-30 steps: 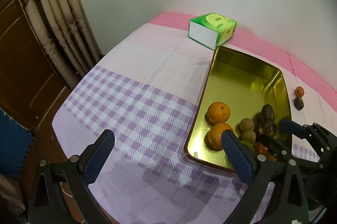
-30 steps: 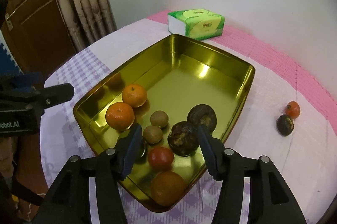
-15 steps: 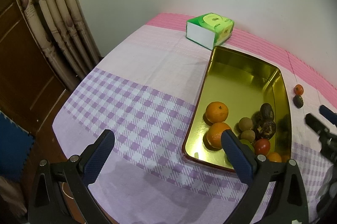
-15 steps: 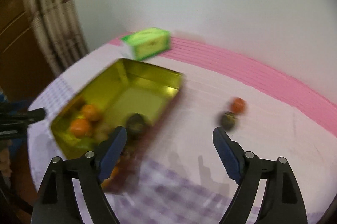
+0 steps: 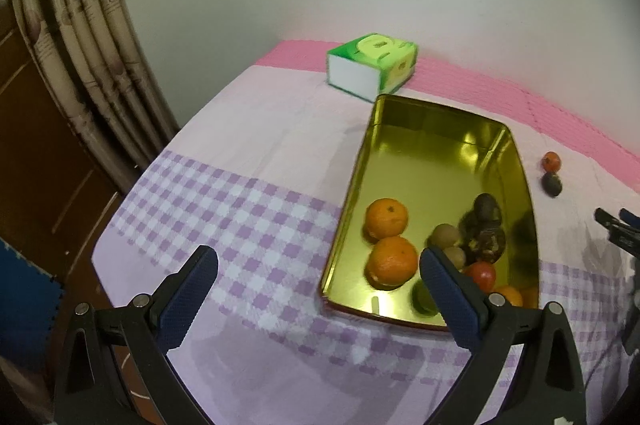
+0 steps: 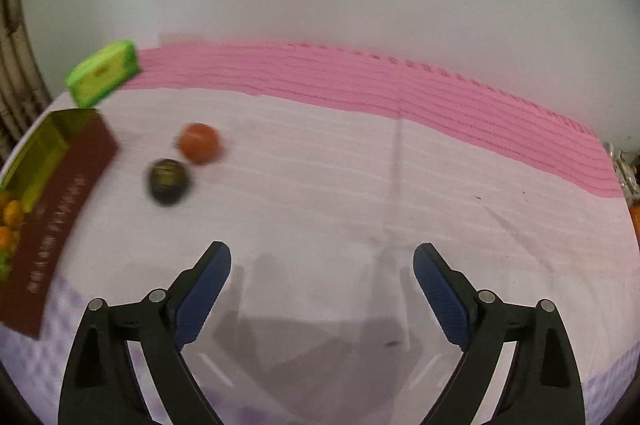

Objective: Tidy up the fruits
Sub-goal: 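Withdraw the right gripper while the left gripper moves to the dark brown fruit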

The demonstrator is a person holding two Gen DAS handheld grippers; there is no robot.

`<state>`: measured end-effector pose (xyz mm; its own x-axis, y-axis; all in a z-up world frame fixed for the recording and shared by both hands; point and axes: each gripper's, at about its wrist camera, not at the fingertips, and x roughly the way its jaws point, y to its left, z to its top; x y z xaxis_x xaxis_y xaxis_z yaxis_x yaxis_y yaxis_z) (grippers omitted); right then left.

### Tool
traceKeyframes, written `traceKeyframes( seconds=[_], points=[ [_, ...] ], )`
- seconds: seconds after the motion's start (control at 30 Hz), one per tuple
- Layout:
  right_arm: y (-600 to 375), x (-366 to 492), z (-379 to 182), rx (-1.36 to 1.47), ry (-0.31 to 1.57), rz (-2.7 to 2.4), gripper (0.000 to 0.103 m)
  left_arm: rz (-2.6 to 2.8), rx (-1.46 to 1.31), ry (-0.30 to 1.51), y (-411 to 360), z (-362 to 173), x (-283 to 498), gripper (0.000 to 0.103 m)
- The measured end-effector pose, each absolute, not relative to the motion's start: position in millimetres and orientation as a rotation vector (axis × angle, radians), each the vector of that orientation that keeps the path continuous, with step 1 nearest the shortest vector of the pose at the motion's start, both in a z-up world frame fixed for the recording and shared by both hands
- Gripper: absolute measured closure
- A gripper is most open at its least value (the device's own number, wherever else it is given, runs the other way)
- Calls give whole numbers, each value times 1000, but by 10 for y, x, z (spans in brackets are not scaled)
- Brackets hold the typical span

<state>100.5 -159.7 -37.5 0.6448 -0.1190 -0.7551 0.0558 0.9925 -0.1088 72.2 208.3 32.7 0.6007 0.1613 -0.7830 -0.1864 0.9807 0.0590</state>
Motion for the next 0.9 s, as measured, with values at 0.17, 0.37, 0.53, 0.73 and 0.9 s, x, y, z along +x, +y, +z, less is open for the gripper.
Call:
traceKeyframes(
  seconds=[0.17, 0.37, 0.53, 0.73, 0.9],
  points=[
    [-1804, 1213, -479, -74, 882, -135, 10, 180, 11, 916, 1880, 374, 820, 3],
    [-1984, 1380, -505, -16, 892, -140, 2, 88, 55, 909, 1363, 519, 1085, 3],
    [-2041, 1456, -520, -8, 898, -97, 0, -3, 92, 921, 882, 507, 1286, 3],
    [-2040, 1465, -532, -11, 897, -89, 0, -89, 145, 955, 347, 376, 1473, 3],
    [-2043, 1459, -533, -11, 897, -89, 0, -125, 155, 970, 45, 267, 1600, 3]
  ],
)
